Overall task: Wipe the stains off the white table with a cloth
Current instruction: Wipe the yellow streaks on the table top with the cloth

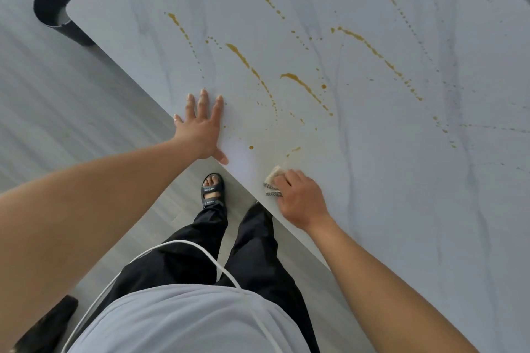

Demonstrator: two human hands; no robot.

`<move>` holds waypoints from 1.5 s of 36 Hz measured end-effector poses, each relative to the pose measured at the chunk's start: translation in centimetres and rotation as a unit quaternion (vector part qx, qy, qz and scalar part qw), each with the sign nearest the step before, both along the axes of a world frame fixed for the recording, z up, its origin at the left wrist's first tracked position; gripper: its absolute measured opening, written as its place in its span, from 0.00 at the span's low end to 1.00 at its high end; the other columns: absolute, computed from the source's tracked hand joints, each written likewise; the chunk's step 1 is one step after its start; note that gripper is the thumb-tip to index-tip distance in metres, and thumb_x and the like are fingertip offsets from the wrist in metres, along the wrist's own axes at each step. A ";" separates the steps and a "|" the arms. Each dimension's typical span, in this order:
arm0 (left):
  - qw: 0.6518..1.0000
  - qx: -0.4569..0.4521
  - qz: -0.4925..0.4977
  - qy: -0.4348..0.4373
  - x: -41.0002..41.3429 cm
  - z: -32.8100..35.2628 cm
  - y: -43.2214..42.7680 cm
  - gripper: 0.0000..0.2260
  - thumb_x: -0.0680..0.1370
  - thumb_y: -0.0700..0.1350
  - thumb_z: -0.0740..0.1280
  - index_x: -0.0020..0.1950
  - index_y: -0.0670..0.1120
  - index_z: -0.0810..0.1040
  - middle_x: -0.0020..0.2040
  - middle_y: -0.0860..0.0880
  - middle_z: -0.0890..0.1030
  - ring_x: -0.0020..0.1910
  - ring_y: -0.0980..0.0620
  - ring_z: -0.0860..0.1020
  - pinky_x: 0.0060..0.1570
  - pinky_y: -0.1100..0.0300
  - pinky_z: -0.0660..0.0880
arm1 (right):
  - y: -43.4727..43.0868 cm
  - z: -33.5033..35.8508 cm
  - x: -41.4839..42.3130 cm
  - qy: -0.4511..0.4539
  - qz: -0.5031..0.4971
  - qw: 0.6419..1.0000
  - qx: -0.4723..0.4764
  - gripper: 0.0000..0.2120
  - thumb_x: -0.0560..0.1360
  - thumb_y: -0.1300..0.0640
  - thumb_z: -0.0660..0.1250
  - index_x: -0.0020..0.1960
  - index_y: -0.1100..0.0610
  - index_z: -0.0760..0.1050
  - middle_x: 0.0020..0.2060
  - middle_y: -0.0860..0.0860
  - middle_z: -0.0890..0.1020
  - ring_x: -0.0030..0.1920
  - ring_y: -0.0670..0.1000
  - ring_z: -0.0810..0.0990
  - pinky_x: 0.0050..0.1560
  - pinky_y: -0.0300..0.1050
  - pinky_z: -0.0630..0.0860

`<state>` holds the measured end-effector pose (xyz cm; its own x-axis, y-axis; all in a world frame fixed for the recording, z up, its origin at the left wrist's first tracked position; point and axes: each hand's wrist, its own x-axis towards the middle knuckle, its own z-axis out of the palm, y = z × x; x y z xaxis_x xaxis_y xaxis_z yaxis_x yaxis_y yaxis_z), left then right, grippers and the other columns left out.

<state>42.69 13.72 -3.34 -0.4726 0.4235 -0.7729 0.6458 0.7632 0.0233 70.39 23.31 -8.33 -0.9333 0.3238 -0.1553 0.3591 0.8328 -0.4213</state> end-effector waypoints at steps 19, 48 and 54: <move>1.000 0.020 -0.011 0.005 -0.2 -0.5 -0.7 0.71 0.61 0.64 0.82 0.80 0.54 0.28 0.80 0.45 0.27 0.79 0.37 0.30 0.75 0.28 0.47 | -0.6 0.4 -1.0 -0.022 -0.197 0.980 -0.020 0.13 0.72 0.55 0.60 0.54 0.57 0.76 0.48 0.53 0.78 0.45 0.57 0.76 0.36 0.43 0.68; 0.989 0.103 -0.105 0.019 -2.2 -1.1 -4.4 0.59 0.68 0.67 0.77 0.84 0.54 0.38 0.83 0.47 0.38 0.82 0.41 0.37 0.79 0.37 0.49 | -10.8 4.4 -5.1 0.022 -0.500 0.762 -0.412 0.11 0.75 0.63 0.66 0.49 0.48 0.80 0.46 0.43 0.82 0.47 0.44 0.79 0.46 0.37 0.71; 0.988 0.130 -0.071 0.051 -6.4 -0.4 -4.7 0.58 0.69 0.67 0.76 0.84 0.50 0.41 0.84 0.46 0.39 0.82 0.42 0.39 0.81 0.42 0.47 | -8.6 7.3 -5.5 0.197 -0.670 0.363 -0.617 0.09 0.78 0.65 0.63 0.47 0.54 0.79 0.39 0.52 0.82 0.38 0.49 0.82 0.37 0.42 0.75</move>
<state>36.27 9.01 -3.71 -0.4645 0.6688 -0.5805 0.7545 0.6420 0.1360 64.87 14.76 -0.98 -0.0954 0.4391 -0.8934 -0.1962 -0.8882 -0.4155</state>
